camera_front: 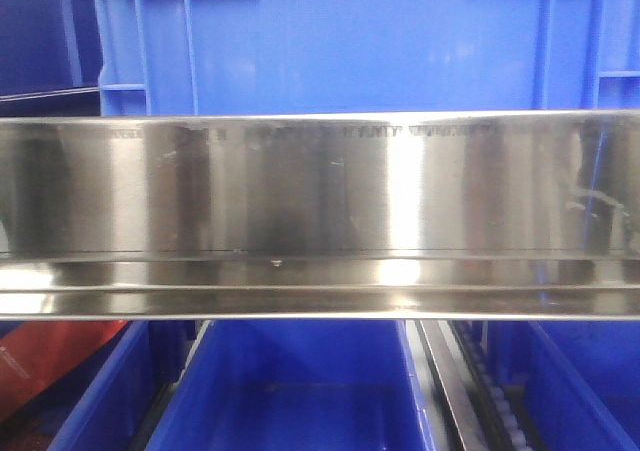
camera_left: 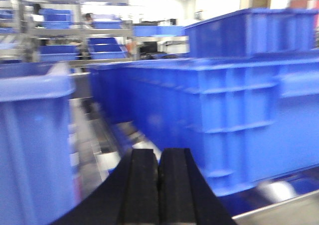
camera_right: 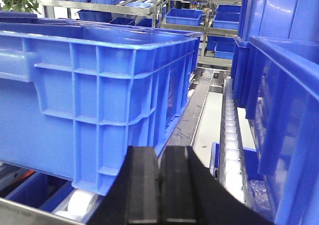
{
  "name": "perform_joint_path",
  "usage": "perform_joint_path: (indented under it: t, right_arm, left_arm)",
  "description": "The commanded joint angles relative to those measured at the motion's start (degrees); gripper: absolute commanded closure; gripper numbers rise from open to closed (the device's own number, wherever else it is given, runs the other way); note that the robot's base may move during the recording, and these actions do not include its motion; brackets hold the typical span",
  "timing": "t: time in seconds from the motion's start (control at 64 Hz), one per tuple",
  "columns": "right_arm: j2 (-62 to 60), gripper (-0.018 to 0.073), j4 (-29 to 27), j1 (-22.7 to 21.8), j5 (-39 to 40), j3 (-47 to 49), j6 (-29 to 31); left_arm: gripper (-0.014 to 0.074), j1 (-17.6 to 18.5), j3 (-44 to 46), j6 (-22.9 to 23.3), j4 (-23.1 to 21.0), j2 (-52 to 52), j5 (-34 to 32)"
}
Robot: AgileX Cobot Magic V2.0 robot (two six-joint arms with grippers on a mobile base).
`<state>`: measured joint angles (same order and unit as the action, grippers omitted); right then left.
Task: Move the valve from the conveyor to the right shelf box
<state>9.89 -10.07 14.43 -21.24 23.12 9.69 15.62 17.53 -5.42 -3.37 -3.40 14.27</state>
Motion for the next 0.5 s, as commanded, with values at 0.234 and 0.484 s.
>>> perform_joint_path:
  t: [0.234,0.484]
  right_arm:
    - [-0.14,0.0713,0.48,-0.18,1.56,-0.04,0.25]
    - [-0.14,0.0713,0.48,-0.18,1.56,-0.04,0.25]
  left_arm:
    - [0.0707,-13.66,-11.55,0.23,0.97,0.36,-11.11]
    - [0.0707,-16.01,-17.53,0.23,1.07,0.93,-17.95]
